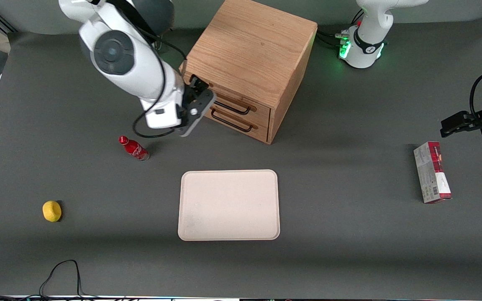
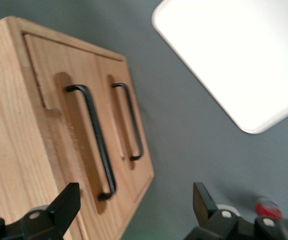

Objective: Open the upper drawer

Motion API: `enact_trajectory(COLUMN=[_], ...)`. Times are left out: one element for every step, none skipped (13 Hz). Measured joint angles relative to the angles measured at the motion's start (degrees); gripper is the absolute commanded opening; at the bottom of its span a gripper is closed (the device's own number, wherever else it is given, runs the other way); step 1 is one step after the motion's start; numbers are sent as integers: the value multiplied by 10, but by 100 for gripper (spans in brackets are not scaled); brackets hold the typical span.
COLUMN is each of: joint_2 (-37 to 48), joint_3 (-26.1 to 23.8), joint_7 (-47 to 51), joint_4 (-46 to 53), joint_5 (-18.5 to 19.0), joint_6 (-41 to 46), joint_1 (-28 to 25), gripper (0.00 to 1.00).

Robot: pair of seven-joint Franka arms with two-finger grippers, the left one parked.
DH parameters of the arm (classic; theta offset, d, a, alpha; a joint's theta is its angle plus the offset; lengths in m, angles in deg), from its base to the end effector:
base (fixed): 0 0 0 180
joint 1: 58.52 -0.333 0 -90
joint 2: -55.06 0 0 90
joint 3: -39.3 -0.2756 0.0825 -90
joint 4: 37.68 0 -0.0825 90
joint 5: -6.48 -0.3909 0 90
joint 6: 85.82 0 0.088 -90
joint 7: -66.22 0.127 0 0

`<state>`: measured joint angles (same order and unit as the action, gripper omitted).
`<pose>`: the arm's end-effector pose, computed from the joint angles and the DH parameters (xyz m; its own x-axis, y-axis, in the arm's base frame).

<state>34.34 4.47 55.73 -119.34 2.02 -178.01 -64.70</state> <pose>0.4994 0.3877 0.4560 0.6345 0.7704 -0.0630 0.7261 -0.6220 -0.2931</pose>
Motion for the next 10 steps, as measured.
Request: enact_trajectory(joint_2=[-11, -18, -24, -27, -28, -29, -30, -30, -30, -30], joint_3=[-7, -9, -9, -9, -9, -9, -9, -9, -9, -9], joint_7=[-4, -13, -26, -36, -42, -46, -54, -64, -71, -74], joint_4=[0, -1, -5, -13, -24, -37, -52, -65, -75, -81], joint_5=[0, 0, 0, 0, 0, -3, -13, -23, -28, -30], joint_6=[-4, -10, -18, -33, -50, -65, -75, -80, -81, -81], joint_1=[-2, -5, -6, -6, -6, -6, -6, -6, -6, -6], gripper=[100, 100, 100, 100, 100, 100, 100, 100, 100, 100])
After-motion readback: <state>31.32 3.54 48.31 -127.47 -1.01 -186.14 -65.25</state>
